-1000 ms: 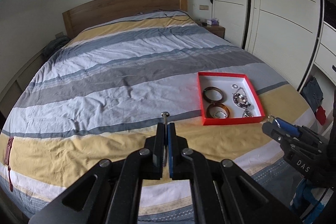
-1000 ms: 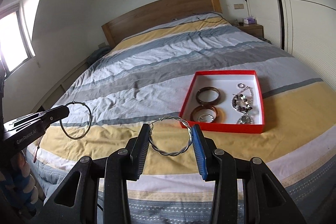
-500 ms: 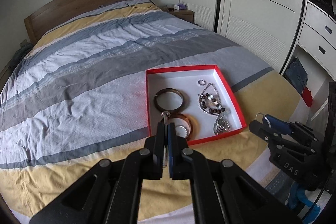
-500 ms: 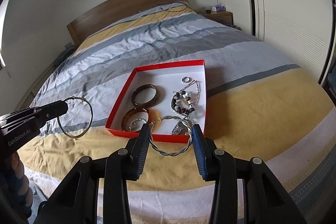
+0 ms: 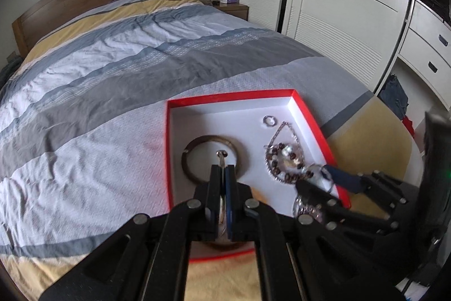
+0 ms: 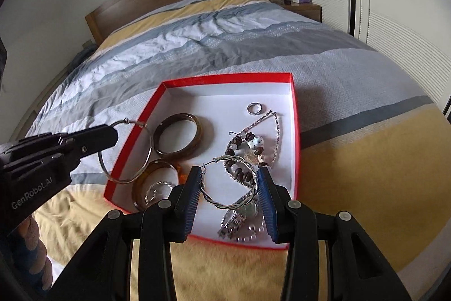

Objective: Organize jewelry
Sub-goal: 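Carry the silver hoop and twisted ring with both tools into the red box, then open both tools to release the hoop and twisted ring in the box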

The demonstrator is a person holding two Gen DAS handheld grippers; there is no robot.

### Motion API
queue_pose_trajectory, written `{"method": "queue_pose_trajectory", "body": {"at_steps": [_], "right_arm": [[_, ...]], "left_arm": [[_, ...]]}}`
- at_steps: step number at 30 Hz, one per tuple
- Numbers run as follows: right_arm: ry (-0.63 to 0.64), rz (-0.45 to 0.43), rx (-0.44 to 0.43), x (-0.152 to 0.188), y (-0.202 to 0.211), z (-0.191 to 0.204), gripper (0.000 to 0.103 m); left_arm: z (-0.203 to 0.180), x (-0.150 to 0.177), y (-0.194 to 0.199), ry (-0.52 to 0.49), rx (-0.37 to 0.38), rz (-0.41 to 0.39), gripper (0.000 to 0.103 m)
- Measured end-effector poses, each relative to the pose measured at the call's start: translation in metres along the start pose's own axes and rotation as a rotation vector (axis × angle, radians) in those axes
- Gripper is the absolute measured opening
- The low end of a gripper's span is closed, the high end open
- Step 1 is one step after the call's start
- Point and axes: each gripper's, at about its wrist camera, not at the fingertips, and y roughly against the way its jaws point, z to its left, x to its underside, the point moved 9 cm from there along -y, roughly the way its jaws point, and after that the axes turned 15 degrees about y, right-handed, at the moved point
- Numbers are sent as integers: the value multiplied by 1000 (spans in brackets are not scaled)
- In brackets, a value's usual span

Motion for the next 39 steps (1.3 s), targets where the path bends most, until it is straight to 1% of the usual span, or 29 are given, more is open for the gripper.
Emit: {"method": "queue_pose_trajectory", "body": {"at_steps": [4, 6, 13, 18, 22, 28, 32, 33, 34, 36, 39], "right_arm": [[9, 28, 1, 4, -19, -1, 40], [15, 40, 2, 6, -25, -1, 40], [54, 54, 5, 10, -40, 0, 40], [110, 69, 22, 9, -46, 6, 40], [148, 92, 37, 11, -48, 8, 40], [151, 125, 42, 13, -47, 7, 41], [126, 132, 38, 15, -41, 6, 47], [121, 130, 38, 15, -39, 5, 49], [116, 128, 44, 15, -34, 4, 51], [105, 119, 55, 14, -24, 2, 52], [72, 94, 71, 10, -2, -2, 53]], "left_arm": [[-9, -8, -21, 22, 88, 29, 3], [-7, -8, -31, 29, 103, 44, 3], [31, 0, -64, 94, 35, 92, 4], [38, 11, -72, 81, -16, 102, 4], [39, 11, -71, 100, -21, 104, 6], [47, 11, -67, 154, -10, 132, 7], [43, 8, -54, 153, 4, 124, 8], [41, 7, -50, 146, 5, 119, 12], [39, 6, -43, 141, 4, 111, 20], [38, 4, -27, 140, 2, 87, 28], [38, 2, 0, 146, -12, 50, 29]]}}
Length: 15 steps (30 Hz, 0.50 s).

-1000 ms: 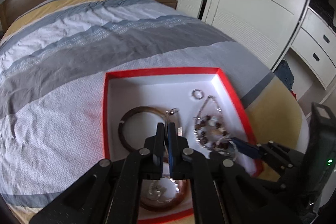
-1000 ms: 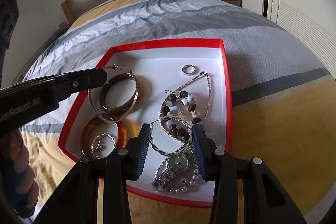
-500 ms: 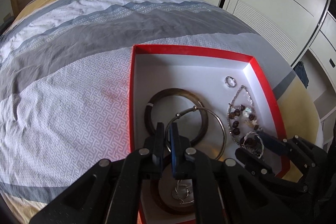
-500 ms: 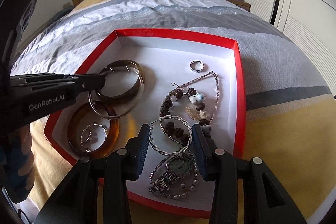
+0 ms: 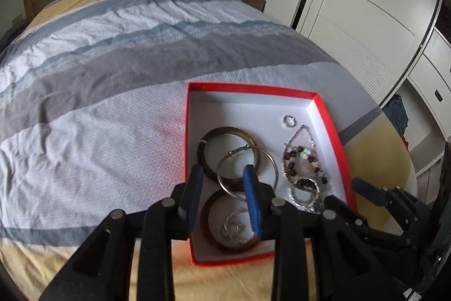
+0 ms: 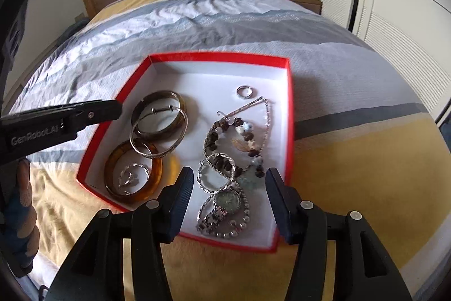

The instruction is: Organize jewelry

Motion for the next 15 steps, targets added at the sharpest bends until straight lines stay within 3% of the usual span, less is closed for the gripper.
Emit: {"method": "queue_pose_trajectory", "body": {"at_steps": [4, 12, 15], "right_arm": [[-37, -36, 17, -4, 36, 0, 56], [-33, -163, 7, -17, 131, 45, 77], [-33, -205, -12, -16, 163, 67, 81]], "left_arm": [[7, 1, 49, -1, -54, -73, 45], [37, 14, 165, 36, -156, -219, 53], [52, 27, 204, 52, -191, -268, 54]]}}
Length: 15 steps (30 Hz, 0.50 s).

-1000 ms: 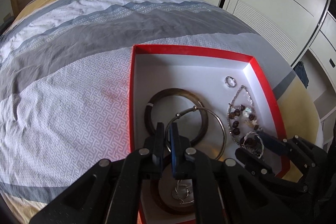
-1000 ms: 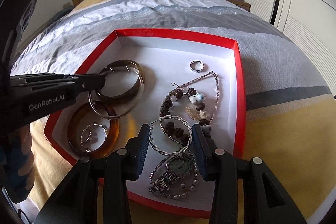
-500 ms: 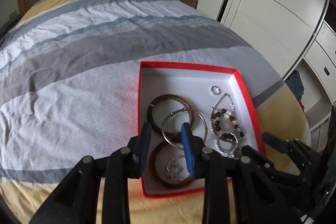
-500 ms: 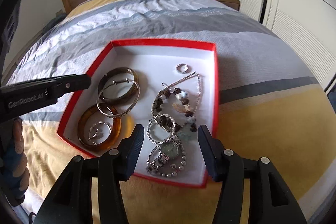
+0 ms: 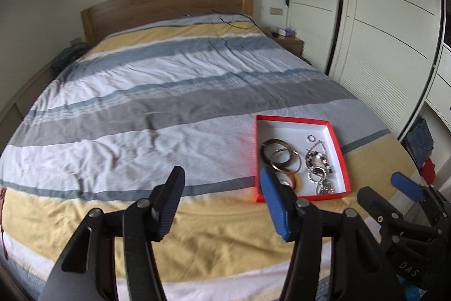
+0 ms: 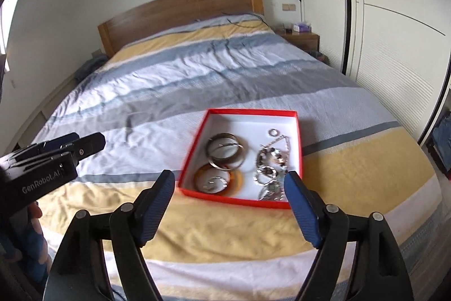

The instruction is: Organize jewelry

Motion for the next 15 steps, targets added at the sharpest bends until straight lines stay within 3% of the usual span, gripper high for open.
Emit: {"method": "queue_pose_trajectory", "body": {"at_steps": [15], "right_arm": [[68, -104, -11, -2, 89, 81, 92]], "left_arm": [[82, 15, 110, 64, -95, -142, 55]]}}
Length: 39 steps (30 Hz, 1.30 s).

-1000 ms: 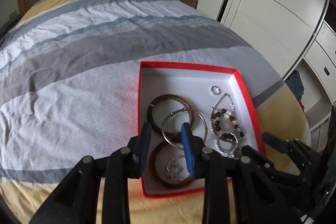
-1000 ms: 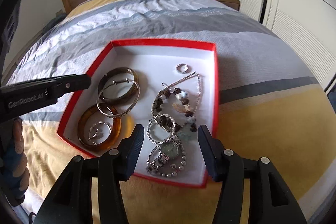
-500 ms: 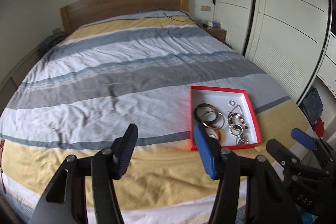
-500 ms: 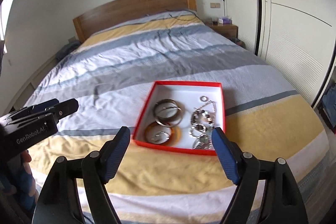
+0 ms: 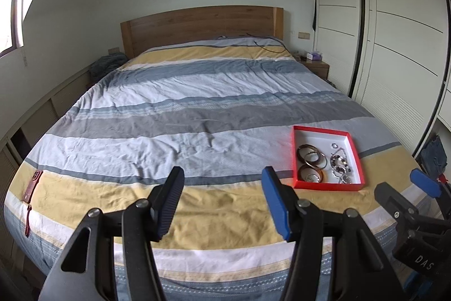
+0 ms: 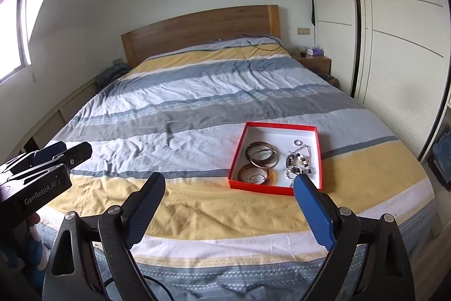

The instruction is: Organize jewelry

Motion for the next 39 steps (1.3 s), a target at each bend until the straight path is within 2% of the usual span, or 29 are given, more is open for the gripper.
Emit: {"method": "queue_pose_trajectory", "body": {"at_steps": [11, 16, 20, 26, 39], "right_arm": [[79, -40, -13, 0, 33, 45, 94], [102, -48, -13, 4, 43, 56, 94], [107, -50, -13, 8, 50, 57, 96], [100, -58, -5, 14, 60, 52, 96], [68, -65, 16, 24, 74, 36, 97]], "left_arm": [[39, 6, 43, 43, -20, -85, 55], [47, 12, 56, 42, -27, -92, 55], [48, 16, 64, 44, -17, -91, 55], [47, 16, 82, 45, 8, -130, 55], [49, 18, 98, 56, 7, -177, 55]]}}
